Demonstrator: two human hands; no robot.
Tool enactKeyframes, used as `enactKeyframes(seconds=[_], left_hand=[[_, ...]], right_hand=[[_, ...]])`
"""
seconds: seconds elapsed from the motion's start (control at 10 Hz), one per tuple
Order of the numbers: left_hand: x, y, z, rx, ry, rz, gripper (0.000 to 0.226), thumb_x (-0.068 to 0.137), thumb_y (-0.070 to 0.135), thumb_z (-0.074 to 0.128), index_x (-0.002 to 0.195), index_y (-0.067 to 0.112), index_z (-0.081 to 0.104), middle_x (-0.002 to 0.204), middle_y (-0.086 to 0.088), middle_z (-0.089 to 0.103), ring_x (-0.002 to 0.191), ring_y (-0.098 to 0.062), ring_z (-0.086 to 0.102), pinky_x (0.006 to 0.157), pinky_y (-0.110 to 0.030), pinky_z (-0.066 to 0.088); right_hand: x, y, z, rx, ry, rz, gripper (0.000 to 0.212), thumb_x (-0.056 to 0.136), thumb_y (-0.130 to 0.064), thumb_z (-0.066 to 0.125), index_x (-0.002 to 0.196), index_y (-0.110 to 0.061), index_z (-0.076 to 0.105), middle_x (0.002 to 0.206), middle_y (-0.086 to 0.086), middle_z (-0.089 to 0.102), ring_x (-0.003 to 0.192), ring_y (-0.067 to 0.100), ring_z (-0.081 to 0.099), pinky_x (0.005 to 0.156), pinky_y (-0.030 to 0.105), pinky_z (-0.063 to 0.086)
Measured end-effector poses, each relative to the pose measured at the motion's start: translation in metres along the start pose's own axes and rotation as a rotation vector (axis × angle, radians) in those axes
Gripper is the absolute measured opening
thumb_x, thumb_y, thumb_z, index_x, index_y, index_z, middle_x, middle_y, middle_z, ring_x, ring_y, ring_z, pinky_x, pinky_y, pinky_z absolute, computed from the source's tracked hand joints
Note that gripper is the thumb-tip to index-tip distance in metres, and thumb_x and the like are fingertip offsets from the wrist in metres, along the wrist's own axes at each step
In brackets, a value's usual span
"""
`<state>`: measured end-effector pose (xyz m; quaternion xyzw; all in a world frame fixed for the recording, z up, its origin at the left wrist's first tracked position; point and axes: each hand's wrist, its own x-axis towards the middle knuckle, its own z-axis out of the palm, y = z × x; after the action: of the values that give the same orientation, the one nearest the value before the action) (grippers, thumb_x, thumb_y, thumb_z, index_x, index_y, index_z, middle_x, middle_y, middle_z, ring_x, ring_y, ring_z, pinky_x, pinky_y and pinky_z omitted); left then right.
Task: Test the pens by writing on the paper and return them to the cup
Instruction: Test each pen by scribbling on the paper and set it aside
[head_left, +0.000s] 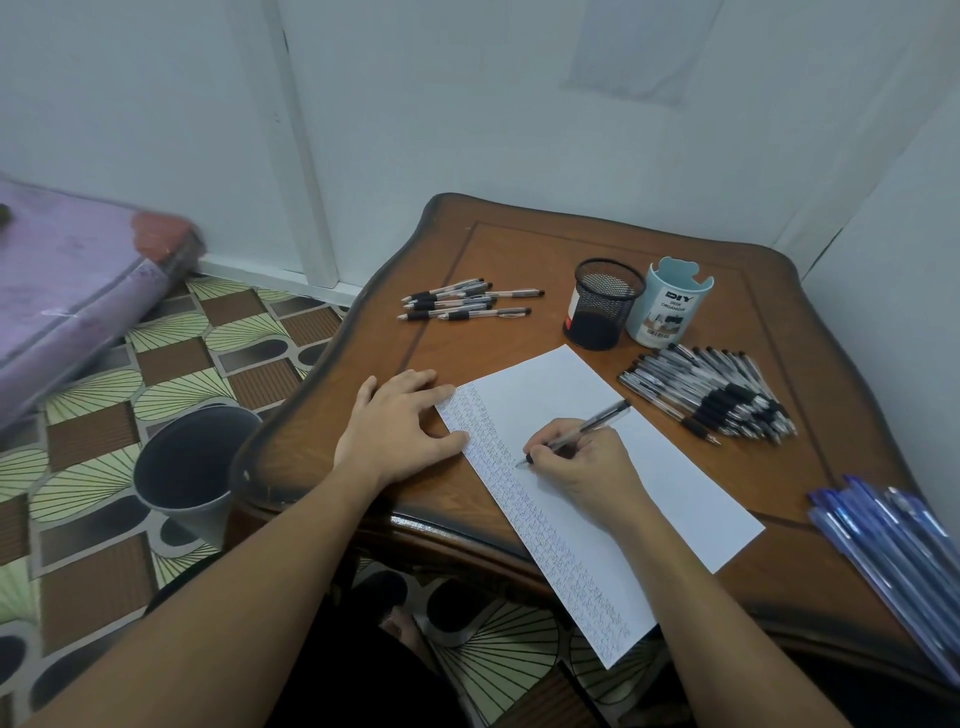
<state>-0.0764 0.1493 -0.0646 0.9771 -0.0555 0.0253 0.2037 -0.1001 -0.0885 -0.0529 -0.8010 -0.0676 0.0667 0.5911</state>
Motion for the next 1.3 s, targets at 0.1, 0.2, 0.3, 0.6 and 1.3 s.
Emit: enactKeyframes(seconds=[0.1,0.2,0.3,0.6,1.3], left_hand=[[0.000,0.000,0.000,-0.004,0.000,0.001,0.076,0.069,0.076,0.044,0.137,0.042,0.049,0.152,0.015,0.034,0.143,-0.005,0.021,0.120,-0.045,0.001],[0.000,0.000,0.000,-0.004,-0.003,0.000,0.077,0.069,0.076,0.044,0.137,0.042,0.049,0.152,0.016,0.034,0.143,-0.005,0.021,0.120,-0.045,0.001],[0.000,0.000,0.000,-0.005,-0.006,-0.003,0.076,0.069,0.076,0.044,0.137,0.042,0.049,0.153,0.016,0.034,0.143,-0.005,0.021,0.120,-0.045,0.000],[-0.001,0.001,-0.001,-0.002,-0.003,-0.003,0.077,0.069,0.076,0.043,0.137,0.042,0.049,0.152,0.016,0.034,0.143,-0.005,0.021,0.120,-0.046,0.001],[0.000,0.000,0.000,-0.002,-0.006,0.002,0.081,0.066,0.079,0.039,0.137,0.042,0.049,0.153,0.016,0.034,0.143,-0.005,0.021,0.119,-0.046,0.001]], right_hand=[[-0.001,0.000,-0.001,-0.012,-0.013,0.008,0.018,0.086,-0.003,0.065,0.071,-0.009,0.074,0.063,0.012,0.062,0.058,0.009,0.047,0.051,0.022,0.034],[-0.001,-0.001,-0.001,-0.008,-0.017,0.005,0.018,0.086,-0.004,0.065,0.072,-0.009,0.074,0.063,0.011,0.062,0.058,0.009,0.047,0.052,0.022,0.035],[-0.001,-0.001,-0.001,-0.004,0.005,-0.004,0.017,0.086,-0.003,0.065,0.072,-0.009,0.074,0.066,0.012,0.065,0.060,0.008,0.049,0.055,0.023,0.036],[-0.001,-0.001,-0.001,-0.014,0.003,-0.004,0.019,0.085,-0.001,0.064,0.070,-0.009,0.073,0.059,0.003,0.060,0.057,0.006,0.046,0.052,0.020,0.034],[0.014,0.003,-0.013,0.388,0.100,0.050,0.014,0.102,-0.013,0.047,0.115,-0.010,0.052,0.079,0.011,0.068,0.062,0.021,0.053,0.055,0.027,0.044]])
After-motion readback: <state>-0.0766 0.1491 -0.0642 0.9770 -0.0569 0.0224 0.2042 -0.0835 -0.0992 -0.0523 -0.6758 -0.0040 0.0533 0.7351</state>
